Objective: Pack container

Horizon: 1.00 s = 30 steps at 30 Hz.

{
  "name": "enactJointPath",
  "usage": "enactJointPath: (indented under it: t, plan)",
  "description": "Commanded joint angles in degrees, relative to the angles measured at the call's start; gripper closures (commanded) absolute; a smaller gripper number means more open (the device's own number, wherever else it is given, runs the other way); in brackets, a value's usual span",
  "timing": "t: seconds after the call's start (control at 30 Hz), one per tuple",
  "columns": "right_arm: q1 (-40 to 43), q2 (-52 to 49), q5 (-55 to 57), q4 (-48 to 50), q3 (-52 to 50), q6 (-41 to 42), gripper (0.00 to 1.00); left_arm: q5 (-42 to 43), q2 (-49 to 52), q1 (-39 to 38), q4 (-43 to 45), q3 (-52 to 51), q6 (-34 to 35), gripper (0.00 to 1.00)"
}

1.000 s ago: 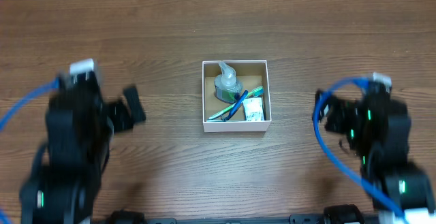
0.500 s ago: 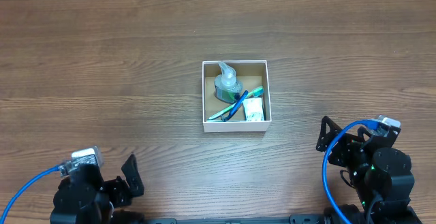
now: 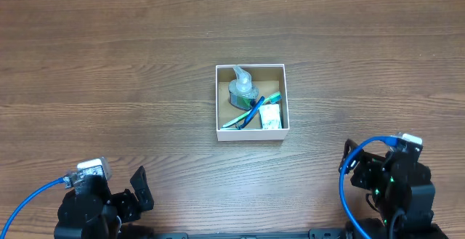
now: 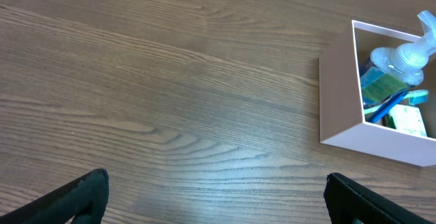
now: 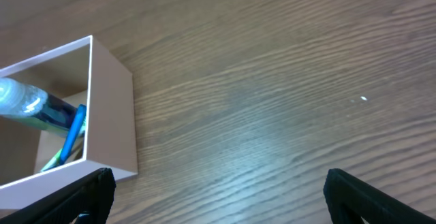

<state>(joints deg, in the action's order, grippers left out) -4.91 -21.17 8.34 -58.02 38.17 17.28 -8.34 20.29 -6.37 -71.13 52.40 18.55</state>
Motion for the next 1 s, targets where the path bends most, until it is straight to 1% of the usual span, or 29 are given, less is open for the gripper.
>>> enactJointPath:
  t: [0.0, 0.17, 0.2, 0.3, 0.37, 0.47, 0.5, 0.53, 0.57, 0.67, 0.73, 0.77, 0.97]
  plan:
    - [0.13, 3.48, 2.12, 0.46, 0.02, -0.98, 0.0, 0.28, -0.17, -0.2, 0.2, -0.39, 0.98, 0.0]
    - [0.15, 10.08, 2.08, 2.54, -0.98, -1.22, 0.0, 0.26, -0.17, -0.2, 0.2, -0.39, 0.98, 0.0]
    - [0.15, 12.35, 1.95, 3.43, -2.43, -1.22, 0.0, 0.28, -0.17, -0.2, 0.2, -0.39, 0.98, 0.0]
    - [0.15, 21.29, 0.48, 10.01, -11.04, -1.2, 0.0, 0.28, -0.17, -0.2, 0.2, -0.39, 0.98, 0.0]
    - [0.15, 20.61, -1.7, 15.93, -15.52, -1.25, 0.0, 0.28, -0.17, -0.2, 0.2, -0.39, 0.98, 0.0]
    - [0.15, 21.0, -3.56, 28.81, -22.49, -1.25, 0.0, 0.28, -0.17, -0.2, 0.2, -0.39, 0.98, 0.0]
    - [0.15, 21.0, -3.54, 38.07, -26.82, -1.27, 0.0, 0.28, -0.17, -0.2, 0.2, -0.39, 0.98, 0.0]
    - [0.15, 21.0, -3.5, 42.73, -28.94, -1.7, 0.0, 0.28, -0.17, -0.2, 0.2, -0.39, 0.98, 0.0]
    - [0.15, 21.0, -3.52, 48.7, -31.69, -3.06, 0.0, 0.28, -0.17, -0.2, 0.2, -0.39, 0.98, 0.0]
    - [0.15, 21.0, -3.52, 60.7, -37.75, -7.34, 0.0, 0.28, -0.17, -0.2, 0.2, -0.39, 0.98, 0.0]
    - [0.09, 21.0, -4.44, 56.81, -37.75, -12.02, 0.0, 0.28, -0.17, -0.2, 0.2, -0.39, 0.98, 0.0]
    - [0.04, 21.0, -5.01, 53.77, -37.73, -13.09, 0.0, 0.28, -0.17, -0.2, 0.2, -0.39, 0.98, 0.0]
    - [0.04, 21.0, -5.9, 53.4, -37.7, -12.81, 0.0, 0.28, -0.17, -0.2, 0.2, -0.39, 0.98, 0.0]
